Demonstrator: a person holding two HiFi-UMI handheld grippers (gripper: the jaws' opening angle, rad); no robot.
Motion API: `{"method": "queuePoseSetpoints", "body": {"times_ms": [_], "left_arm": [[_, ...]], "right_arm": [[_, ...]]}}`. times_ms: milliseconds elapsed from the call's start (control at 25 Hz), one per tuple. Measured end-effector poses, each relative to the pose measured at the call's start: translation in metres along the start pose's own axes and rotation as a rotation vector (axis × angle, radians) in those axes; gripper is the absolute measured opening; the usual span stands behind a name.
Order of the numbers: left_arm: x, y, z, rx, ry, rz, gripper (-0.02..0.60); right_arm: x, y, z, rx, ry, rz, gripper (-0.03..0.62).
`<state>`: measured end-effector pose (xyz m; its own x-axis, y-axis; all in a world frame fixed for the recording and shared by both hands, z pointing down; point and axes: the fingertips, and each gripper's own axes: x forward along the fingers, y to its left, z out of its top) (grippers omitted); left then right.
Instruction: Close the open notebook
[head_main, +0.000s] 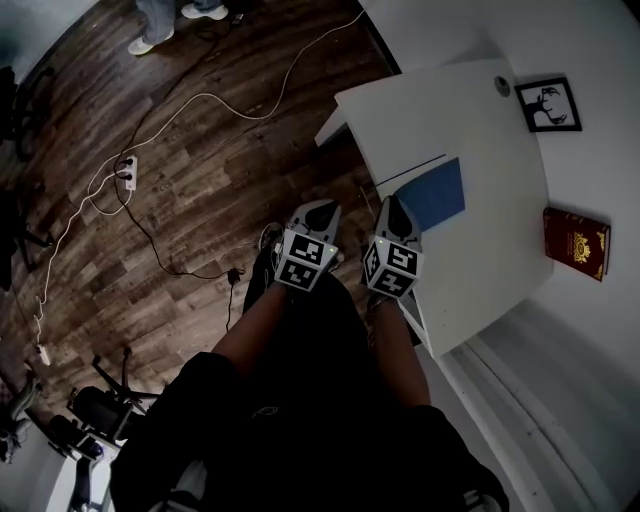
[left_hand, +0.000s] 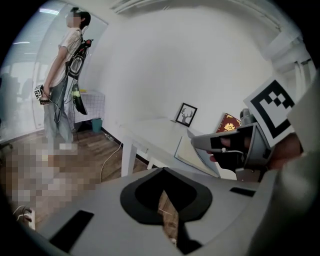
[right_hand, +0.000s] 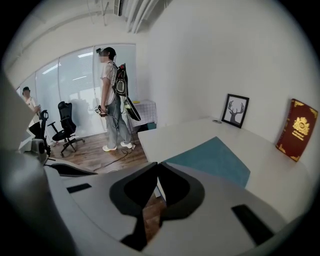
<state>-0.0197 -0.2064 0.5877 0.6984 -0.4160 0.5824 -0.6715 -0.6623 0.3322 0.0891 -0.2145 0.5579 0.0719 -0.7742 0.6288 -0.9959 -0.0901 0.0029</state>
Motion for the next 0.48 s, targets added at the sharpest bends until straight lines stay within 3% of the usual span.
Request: {"method": "queuePoseSetpoints", "body": {"times_ms": [480], "left_arm": [[-0.002,0.012,-0.005,0.000,0.016,0.037,0.002]], "right_arm": [[0.026,0.004,-0.016,0.023,0.081,0.040,0.038]]}}
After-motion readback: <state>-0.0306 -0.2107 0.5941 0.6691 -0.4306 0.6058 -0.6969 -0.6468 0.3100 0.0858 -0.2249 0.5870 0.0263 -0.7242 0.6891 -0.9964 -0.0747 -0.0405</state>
